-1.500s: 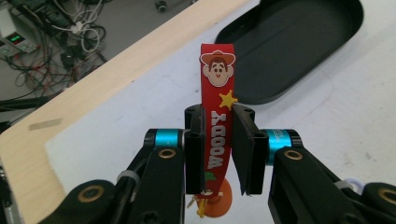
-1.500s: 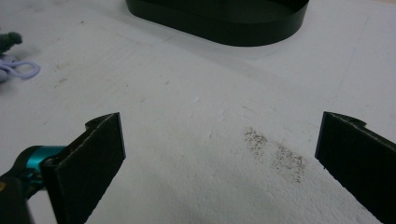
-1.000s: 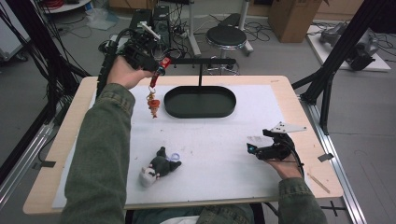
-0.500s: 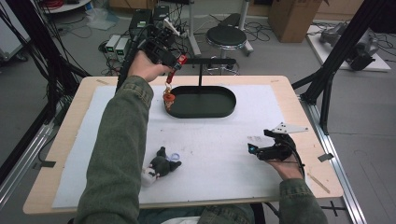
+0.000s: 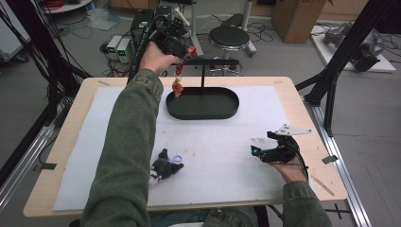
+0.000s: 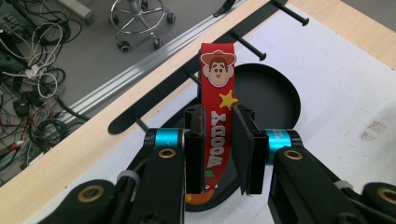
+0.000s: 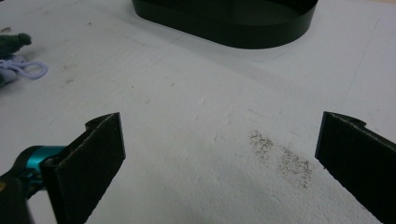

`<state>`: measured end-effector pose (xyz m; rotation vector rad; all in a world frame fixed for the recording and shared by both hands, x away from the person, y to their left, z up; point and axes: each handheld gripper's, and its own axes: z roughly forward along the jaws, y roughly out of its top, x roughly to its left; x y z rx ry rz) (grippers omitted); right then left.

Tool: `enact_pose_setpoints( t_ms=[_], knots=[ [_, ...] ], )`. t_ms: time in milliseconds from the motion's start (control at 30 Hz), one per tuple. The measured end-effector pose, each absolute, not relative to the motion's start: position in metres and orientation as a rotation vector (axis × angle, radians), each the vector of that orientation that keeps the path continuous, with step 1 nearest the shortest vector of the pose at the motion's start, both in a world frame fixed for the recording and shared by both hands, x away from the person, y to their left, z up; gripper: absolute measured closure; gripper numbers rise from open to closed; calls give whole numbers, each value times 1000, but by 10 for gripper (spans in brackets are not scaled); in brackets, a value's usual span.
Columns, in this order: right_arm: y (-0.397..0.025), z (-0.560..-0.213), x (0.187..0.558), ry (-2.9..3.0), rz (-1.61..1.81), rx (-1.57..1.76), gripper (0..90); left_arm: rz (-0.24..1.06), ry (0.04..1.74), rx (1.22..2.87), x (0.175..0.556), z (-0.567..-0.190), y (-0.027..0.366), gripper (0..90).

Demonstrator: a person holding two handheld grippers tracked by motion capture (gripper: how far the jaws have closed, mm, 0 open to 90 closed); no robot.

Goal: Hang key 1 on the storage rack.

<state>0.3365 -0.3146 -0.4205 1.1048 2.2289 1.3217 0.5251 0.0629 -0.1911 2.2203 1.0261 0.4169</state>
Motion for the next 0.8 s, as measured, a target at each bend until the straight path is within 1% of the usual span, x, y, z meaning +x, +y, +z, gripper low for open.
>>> enact_pose_setpoints(
  t_ms=[233, 300, 467, 600, 767, 800],
  knots=[
    [-316, -420, 337, 2221, 1331, 1110, 5, 358, 1027, 2156, 540, -190, 57, 753],
    [-316, -420, 337, 2221, 1330, 1111, 5, 339, 1001, 2127, 542, -188, 57, 753],
    [-317, -420, 337, 2221, 1335, 1116, 5, 352, 1007, 2123, 547, -189, 54, 753],
    [-316, -421, 338, 2231, 1340, 1119, 5, 329, 998, 2122, 551, -192, 50, 753],
    [-314, -422, 340, 2245, 1337, 1106, 5, 334, 1007, 2099, 556, -196, 46, 753],
    [-314, -422, 340, 2246, 1339, 1107, 5, 317, 999, 2094, 557, -197, 46, 753]
  ],
)
